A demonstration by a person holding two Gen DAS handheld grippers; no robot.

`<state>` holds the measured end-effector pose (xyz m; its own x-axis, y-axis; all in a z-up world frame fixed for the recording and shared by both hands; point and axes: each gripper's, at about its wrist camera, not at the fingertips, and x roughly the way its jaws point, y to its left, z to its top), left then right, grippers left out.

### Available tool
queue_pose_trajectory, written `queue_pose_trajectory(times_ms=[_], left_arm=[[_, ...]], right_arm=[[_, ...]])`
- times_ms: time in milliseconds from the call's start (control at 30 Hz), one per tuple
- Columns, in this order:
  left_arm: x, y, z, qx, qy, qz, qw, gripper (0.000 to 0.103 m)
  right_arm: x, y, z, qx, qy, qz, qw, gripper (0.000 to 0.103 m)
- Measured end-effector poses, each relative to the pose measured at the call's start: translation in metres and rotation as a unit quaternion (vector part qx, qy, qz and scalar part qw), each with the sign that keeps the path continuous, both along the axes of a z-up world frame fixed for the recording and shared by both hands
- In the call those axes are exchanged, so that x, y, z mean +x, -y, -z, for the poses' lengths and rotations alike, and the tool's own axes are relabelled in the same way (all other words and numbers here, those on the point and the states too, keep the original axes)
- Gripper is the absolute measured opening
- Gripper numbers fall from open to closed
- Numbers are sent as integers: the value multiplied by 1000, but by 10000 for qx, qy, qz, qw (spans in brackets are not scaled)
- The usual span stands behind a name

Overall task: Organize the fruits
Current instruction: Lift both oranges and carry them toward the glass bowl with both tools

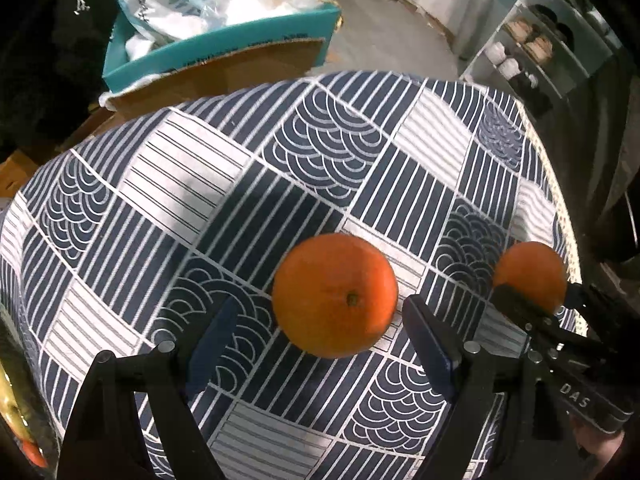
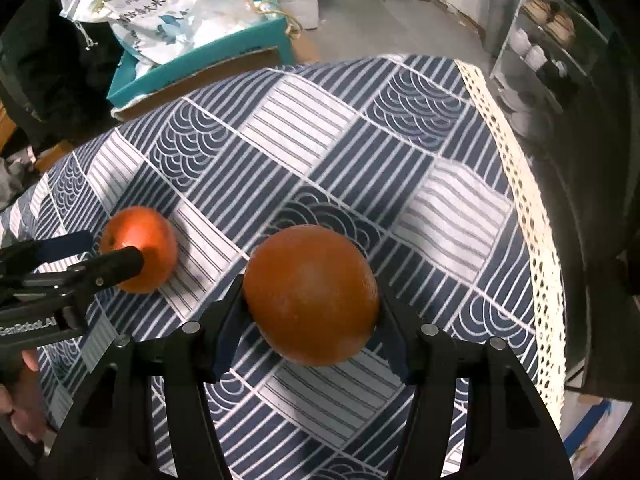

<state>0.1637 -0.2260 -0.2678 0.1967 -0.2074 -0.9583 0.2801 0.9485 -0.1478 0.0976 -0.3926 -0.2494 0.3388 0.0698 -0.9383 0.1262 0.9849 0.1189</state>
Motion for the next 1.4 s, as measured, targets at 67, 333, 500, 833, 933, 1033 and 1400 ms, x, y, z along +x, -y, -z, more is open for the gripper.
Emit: queue_pose_trajectory(times_ms=[67,333,500,833,933,1033,1400], left_arm=[[0,2,6,23,-47,25,10000,86],[-2,6,11,-231,46,119,9997,70],[-7,8,8,-79,146,209,9996,68],[-16,-19,-18,-71,438,31,9990,68],[-20,-30,-29,-126,480,-51,9988,68],[-24,-40,-41,-139,565,-106,9983,68],[-40,-72,-93,-317,919,-296,9948,68]], right_arm=[[-1,2,4,42,-21,32,10000,61],[-1,2,8,43,-46,-13,10000,61],[0,1,6,48,-3,-38,10000,61],[4,-11,-10,-22,183,-195,9996,61],[4,-16,-18,-17,276,-261,9993,61],[5,-24,-28,15,385,-351,9986,61],[7,-55,-71,62,750,-619,9952,61]])
